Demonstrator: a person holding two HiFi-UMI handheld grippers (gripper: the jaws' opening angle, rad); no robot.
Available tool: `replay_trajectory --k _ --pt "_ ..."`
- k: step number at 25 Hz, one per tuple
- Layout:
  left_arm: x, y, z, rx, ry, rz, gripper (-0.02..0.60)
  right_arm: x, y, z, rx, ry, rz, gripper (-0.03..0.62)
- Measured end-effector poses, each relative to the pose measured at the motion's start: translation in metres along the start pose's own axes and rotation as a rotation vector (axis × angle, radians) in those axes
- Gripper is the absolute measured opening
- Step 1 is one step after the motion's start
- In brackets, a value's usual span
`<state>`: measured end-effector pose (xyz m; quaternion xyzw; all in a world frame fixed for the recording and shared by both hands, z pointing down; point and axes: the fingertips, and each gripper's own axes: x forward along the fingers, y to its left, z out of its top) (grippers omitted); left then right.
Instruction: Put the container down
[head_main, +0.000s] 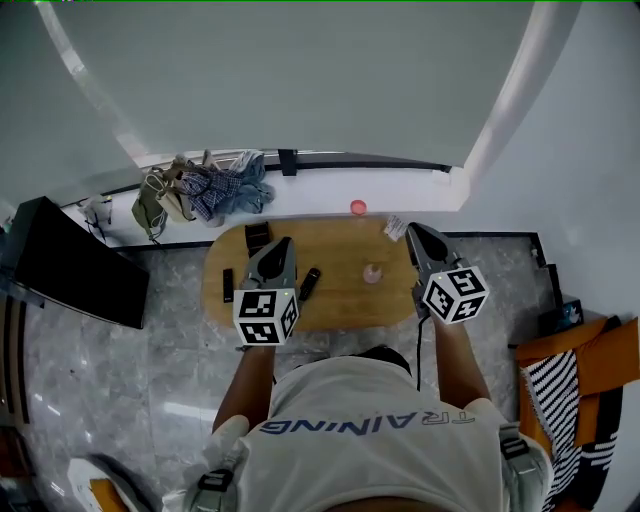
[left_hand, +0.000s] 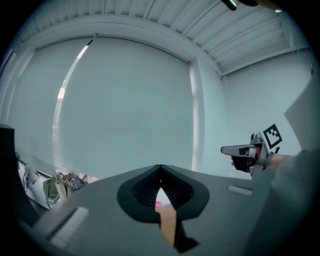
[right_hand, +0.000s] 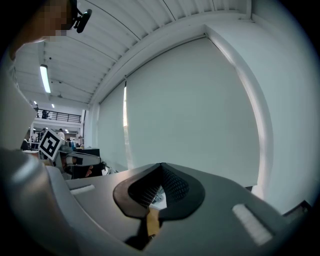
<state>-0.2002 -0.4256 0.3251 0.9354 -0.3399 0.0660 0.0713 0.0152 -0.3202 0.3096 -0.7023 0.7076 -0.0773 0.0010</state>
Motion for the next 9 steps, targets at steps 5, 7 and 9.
replay_trajectory --k 5,7,9 --pt "0.004 0.002 -0.007 0.007 0.021 -0.006 0.003 0.004 0.002 -0.009 0.013 0.007 0.0 0.014" --pt "0.006 0.004 -0.008 0.006 0.028 -0.006 0.003 0.006 0.003 -0.011 0.019 0.009 0.003 0.014" --pt "0.009 0.004 -0.009 0.004 0.034 -0.005 0.003 0.009 0.003 -0.013 0.023 0.013 0.006 0.014"
